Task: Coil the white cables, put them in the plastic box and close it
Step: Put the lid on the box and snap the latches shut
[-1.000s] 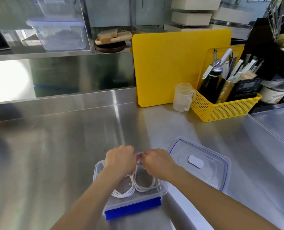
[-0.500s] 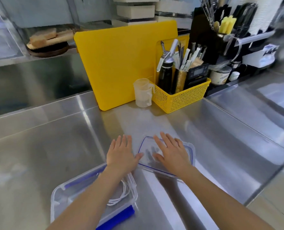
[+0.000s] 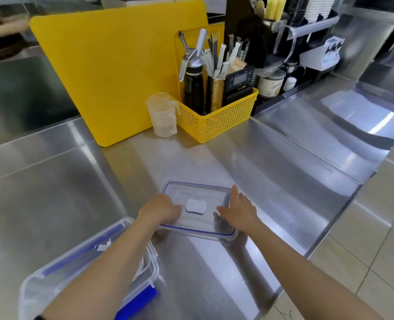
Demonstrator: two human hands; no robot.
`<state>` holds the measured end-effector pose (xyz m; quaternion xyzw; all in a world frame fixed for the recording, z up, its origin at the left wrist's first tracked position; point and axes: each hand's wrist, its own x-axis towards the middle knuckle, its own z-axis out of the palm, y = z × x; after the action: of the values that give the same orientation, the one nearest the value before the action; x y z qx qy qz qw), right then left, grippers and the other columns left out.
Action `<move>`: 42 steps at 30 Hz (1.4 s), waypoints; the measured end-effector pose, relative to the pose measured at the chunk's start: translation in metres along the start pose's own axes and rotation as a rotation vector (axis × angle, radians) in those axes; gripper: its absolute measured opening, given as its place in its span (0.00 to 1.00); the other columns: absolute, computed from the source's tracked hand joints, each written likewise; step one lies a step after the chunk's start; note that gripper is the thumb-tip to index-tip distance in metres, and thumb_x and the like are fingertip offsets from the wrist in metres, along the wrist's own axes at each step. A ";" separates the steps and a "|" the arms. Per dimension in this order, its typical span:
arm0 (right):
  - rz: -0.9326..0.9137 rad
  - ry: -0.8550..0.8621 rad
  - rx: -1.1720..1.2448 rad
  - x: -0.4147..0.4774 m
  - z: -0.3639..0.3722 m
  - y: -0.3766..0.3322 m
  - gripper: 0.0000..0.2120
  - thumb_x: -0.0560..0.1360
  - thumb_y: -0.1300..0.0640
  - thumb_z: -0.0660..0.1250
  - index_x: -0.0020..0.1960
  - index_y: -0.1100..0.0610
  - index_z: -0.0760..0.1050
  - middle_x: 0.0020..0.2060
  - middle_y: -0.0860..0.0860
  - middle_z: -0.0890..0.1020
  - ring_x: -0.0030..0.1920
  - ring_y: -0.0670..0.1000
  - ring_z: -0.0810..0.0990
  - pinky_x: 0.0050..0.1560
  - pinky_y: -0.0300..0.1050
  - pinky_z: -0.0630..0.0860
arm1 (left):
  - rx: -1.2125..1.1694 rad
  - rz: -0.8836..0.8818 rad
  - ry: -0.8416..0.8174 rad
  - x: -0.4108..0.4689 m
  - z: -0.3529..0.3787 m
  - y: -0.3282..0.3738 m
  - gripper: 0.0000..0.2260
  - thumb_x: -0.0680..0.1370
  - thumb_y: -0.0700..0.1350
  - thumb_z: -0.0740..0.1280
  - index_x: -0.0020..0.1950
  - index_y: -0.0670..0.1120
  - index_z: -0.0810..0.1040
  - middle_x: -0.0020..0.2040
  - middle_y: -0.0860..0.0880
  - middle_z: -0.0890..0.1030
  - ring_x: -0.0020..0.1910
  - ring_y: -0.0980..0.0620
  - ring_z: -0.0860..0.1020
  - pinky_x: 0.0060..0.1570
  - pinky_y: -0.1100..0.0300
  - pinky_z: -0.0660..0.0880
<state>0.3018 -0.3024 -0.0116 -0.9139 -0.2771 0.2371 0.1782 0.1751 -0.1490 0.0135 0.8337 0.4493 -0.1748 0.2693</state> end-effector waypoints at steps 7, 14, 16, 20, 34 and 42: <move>0.170 0.118 1.022 0.002 -0.054 -0.052 0.28 0.73 0.43 0.63 0.65 0.59 0.65 0.57 0.53 0.73 0.58 0.58 0.73 0.56 0.48 0.67 | -1.090 -0.147 -0.092 -0.014 -0.053 -0.004 0.36 0.64 0.74 0.61 0.56 0.46 0.78 0.51 0.41 0.83 0.49 0.40 0.81 0.52 0.42 0.77; -0.019 -0.034 1.527 -0.032 -0.073 -0.097 0.19 0.75 0.44 0.58 0.44 0.58 0.77 0.42 0.54 0.82 0.46 0.54 0.81 0.49 0.46 0.78 | -1.853 0.061 -0.081 -0.047 -0.089 -0.031 0.16 0.76 0.54 0.58 0.50 0.44 0.77 0.59 0.43 0.77 0.60 0.41 0.75 0.65 0.42 0.67; -0.063 -0.076 1.566 -0.038 -0.070 -0.101 0.14 0.78 0.57 0.55 0.37 0.59 0.72 0.28 0.51 0.78 0.31 0.49 0.79 0.29 0.34 0.75 | -1.917 0.053 -0.013 -0.055 -0.092 -0.048 0.06 0.75 0.43 0.57 0.42 0.42 0.70 0.49 0.40 0.73 0.51 0.40 0.75 0.62 0.46 0.71; -0.080 -0.228 1.493 -0.055 -0.057 -0.113 0.11 0.73 0.69 0.53 0.38 0.58 0.69 0.31 0.52 0.72 0.27 0.46 0.76 0.20 0.30 0.70 | -1.974 0.095 0.078 -0.090 -0.094 -0.075 0.09 0.75 0.32 0.51 0.52 0.39 0.66 0.45 0.44 0.68 0.42 0.44 0.73 0.46 0.55 0.73; -0.448 -0.351 0.531 -0.107 0.044 -0.154 0.22 0.69 0.36 0.64 0.57 0.28 0.54 0.62 0.42 0.70 0.66 0.54 0.68 0.67 0.63 0.66 | -0.957 -0.013 0.630 -0.174 -0.003 -0.202 0.28 0.70 0.69 0.57 0.69 0.64 0.61 0.71 0.56 0.67 0.72 0.51 0.64 0.72 0.43 0.58; -0.555 -0.276 0.176 -0.114 0.068 -0.158 0.29 0.71 0.37 0.62 0.67 0.44 0.57 0.67 0.48 0.70 0.65 0.54 0.71 0.68 0.63 0.64 | -1.053 -0.159 0.601 -0.188 0.047 -0.216 0.38 0.64 0.76 0.57 0.72 0.65 0.55 0.74 0.56 0.63 0.73 0.50 0.63 0.70 0.42 0.61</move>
<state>0.1155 -0.2327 0.0431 -0.7439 -0.5157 0.3243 0.2749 -0.1104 -0.2028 0.0137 0.5653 0.5925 0.2942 0.4928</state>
